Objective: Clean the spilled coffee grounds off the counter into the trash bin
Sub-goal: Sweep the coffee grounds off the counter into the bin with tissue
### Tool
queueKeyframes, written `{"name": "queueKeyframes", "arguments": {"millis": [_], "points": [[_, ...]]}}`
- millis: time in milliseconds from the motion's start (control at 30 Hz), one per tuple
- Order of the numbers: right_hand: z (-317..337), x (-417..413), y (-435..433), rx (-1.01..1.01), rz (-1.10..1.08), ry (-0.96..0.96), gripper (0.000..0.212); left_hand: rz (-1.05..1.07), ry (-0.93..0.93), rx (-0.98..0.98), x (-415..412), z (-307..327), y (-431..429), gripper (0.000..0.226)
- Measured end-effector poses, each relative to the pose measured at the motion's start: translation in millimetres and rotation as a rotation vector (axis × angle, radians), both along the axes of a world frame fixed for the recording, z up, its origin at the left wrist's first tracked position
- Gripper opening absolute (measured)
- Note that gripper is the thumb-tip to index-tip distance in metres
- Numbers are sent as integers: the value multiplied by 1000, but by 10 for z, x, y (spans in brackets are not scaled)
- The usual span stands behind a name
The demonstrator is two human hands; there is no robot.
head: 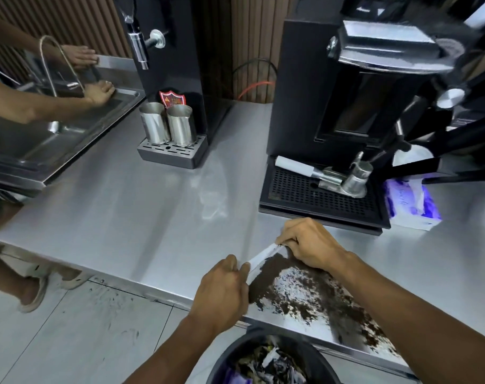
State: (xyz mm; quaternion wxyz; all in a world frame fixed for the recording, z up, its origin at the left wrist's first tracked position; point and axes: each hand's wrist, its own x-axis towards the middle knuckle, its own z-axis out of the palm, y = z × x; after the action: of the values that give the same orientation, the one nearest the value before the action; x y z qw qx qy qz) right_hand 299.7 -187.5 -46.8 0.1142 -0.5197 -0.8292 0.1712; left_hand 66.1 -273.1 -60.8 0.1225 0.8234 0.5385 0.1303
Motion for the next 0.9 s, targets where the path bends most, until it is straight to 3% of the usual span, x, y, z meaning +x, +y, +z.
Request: {"name": "queueKeyframes", "arguments": {"millis": [233, 500, 733, 900], "points": [[105, 374, -340, -75, -30, -11, 19, -59, -27, -63, 253, 145, -87, 29], [130, 631, -478, 37, -239, 113, 22, -125, -5, 67, 383, 253, 311, 39], [65, 807, -374, -8, -337, 29, 21, -199, -8, 33, 651, 2, 808, 28], [-43, 820, -681, -75, -347, 55, 23, -380, -59, 5, 527, -54, 583, 31]]}}
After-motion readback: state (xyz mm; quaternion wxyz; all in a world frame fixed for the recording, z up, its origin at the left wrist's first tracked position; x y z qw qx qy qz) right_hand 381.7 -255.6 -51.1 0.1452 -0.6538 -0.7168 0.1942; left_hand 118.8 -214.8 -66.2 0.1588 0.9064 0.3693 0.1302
